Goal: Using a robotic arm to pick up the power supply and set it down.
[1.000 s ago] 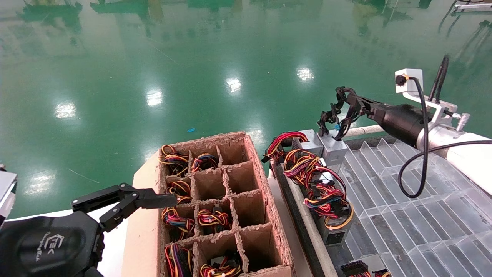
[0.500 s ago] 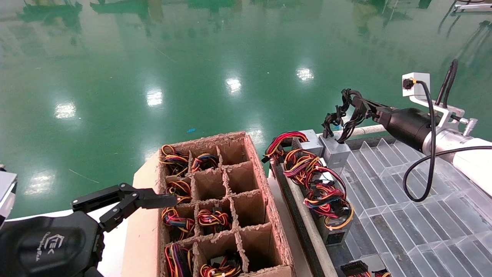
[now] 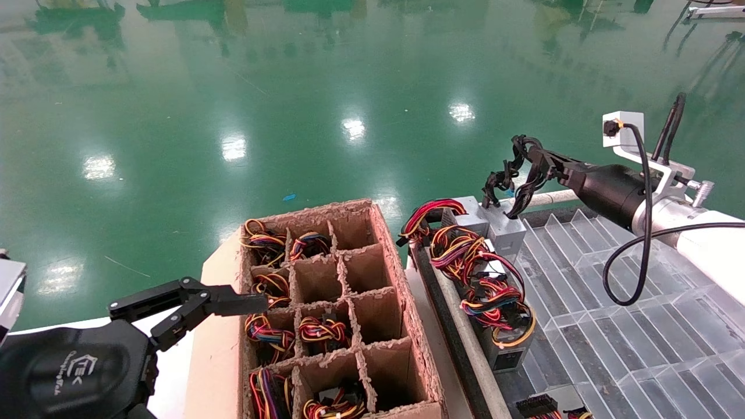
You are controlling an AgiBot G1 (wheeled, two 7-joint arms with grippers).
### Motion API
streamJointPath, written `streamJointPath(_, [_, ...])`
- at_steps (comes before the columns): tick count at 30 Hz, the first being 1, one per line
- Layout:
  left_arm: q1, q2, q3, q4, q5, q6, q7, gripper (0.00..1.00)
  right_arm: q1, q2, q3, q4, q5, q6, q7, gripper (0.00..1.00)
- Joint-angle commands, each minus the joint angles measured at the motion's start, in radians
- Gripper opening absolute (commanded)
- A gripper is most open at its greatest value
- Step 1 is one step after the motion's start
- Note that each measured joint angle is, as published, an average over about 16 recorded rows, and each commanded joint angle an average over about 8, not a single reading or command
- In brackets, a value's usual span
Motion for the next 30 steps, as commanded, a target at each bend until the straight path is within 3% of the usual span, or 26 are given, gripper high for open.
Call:
streamJointPath(1, [0.000, 0.000, 0.000, 0.000, 0.000, 0.000, 0.000, 1.00, -0.005, 0.000, 0.001, -0.001, 0.001, -0.001, 0.001, 0.36])
streamJointPath(5, [0.000, 0.000, 0.000, 0.000, 0.000, 0.000, 0.000, 1.00, -0.006, 0.001, 0.003, 0.000, 0.004, -0.001, 0.003, 0.86])
streamJointPath(7, [0.000, 0.000, 0.000, 0.000, 0.000, 0.000, 0.000, 1.00, -0.006, 0.001, 0.003, 0.001, 0.005, -0.001, 0.004, 1.00])
streamJointPath(30, [0.000, 0.000, 0.000, 0.001, 0.000, 0.000, 0.000, 1.00, 0.012, -0.027, -0.013, 0.014, -0.018, -0.021, 0.018, 1.00])
